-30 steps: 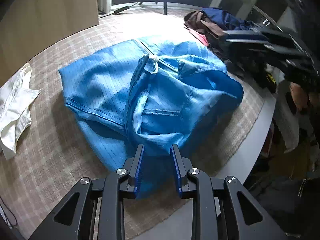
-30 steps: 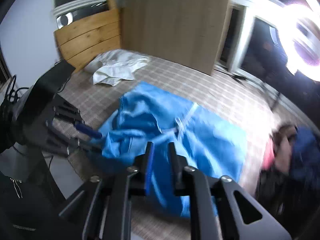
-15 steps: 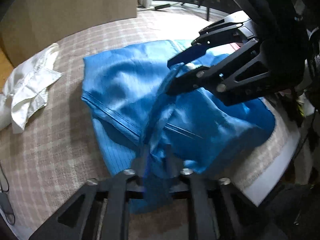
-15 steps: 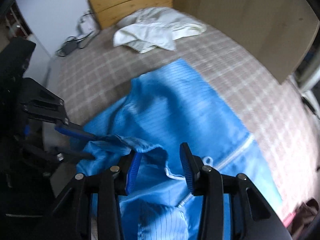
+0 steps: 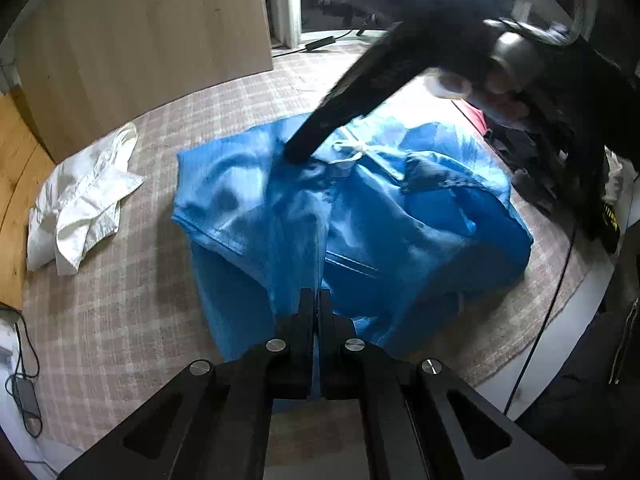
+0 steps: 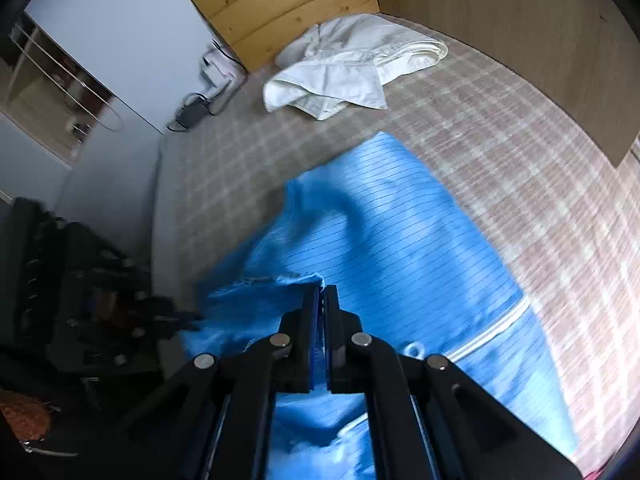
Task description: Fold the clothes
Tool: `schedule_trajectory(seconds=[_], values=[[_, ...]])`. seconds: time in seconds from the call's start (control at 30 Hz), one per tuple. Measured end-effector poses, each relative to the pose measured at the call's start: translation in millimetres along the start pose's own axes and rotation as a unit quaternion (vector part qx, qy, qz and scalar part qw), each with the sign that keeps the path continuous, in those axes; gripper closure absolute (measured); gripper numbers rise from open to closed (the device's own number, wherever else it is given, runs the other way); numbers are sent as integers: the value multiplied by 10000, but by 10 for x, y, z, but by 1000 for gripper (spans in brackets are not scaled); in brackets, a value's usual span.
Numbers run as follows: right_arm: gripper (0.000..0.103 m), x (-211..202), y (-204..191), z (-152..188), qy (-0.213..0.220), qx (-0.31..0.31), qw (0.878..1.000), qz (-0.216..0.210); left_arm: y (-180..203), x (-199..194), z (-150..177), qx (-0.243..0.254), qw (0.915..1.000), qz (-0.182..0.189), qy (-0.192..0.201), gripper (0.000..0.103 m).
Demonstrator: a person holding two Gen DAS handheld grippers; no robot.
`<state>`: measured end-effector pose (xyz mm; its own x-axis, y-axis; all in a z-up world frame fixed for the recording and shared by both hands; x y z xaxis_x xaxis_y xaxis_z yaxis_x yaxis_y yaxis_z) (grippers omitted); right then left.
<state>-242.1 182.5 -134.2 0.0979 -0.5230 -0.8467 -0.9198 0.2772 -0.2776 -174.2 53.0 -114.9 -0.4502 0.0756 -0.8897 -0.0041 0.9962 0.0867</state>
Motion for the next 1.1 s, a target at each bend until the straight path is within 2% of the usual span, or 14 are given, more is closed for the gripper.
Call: schedule_trajectory(seconds=[0.1, 0.17, 0.2, 0.3, 0.4, 0.5, 0.6, 0.67, 0.73, 0.77, 0.83, 0.9, 1.0, 1.1], values=[[98, 114, -31, -37, -133, -311, 9994, 57, 34, 67, 22, 58, 9998, -153, -74, 102], [81, 179, -66, -66, -179, -526, 9985, 36, 45, 86, 31, 73, 9998, -149, -127, 102], [79, 202, -65, -93, -140, -555, 9983, 65, 51, 96, 36, 80, 9997, -146, -153, 102], [79, 257, -10, -183, -24, -524, 9985, 155, 68, 124, 50, 101, 9996, -140, -233, 102], [79, 291, 186, -216, -234, -575, 9882, 1402, 85, 152, 64, 123, 9994, -133, -312, 102], [79, 56, 226, -165, 132, -276, 9934, 1104, 14, 37, 82, -54, 9995, -106, -283, 100], [78, -331, 69, 6, 452, -181, 9921, 1160, -147, -217, 133, -295, 9992, -228, -159, 96], [64, -558, -75, 180, 602, -108, 9909, 1197, -251, -372, 177, -411, 9984, -365, -93, 96], [55, -733, -230, 393, 690, 40, 9903, 1203, -355, -527, 222, -527, 9973, -502, -26, 97], [55, -796, -308, 502, 704, 129, 9900, 1218, -345, -548, 225, -492, 9976, -487, -19, 97], [55, -855, -433, 675, 699, 287, 9903, 1167, -178, -516, 181, -277, 9994, -202, -37, 98], [55, -842, -509, 794, 644, 461, 9908, 1096, -6, -483, 135, -58, 9999, 92, -57, 93], [55, -782, -603, 890, 505, 547, 9907, 1140, 397, -334, 62, 642, 9970, 432, -41, 83], [55, -683, -751, 911, 284, 388, 9916, 1198, 645, -119, 19, 1131, 9921, 519, -173, 82]])
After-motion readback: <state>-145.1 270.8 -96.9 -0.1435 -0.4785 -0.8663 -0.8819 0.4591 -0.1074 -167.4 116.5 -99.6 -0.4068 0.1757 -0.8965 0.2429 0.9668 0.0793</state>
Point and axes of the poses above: each gripper's, at about its wrist camera, not at the fingertips, and x roughly the way its jaws point, y to its right, z to its underside, the point moved 3 cm from there along x, roughly the way its jaws point, and after that the axes turned 13 degrees about -x, right-handed, at the moved point
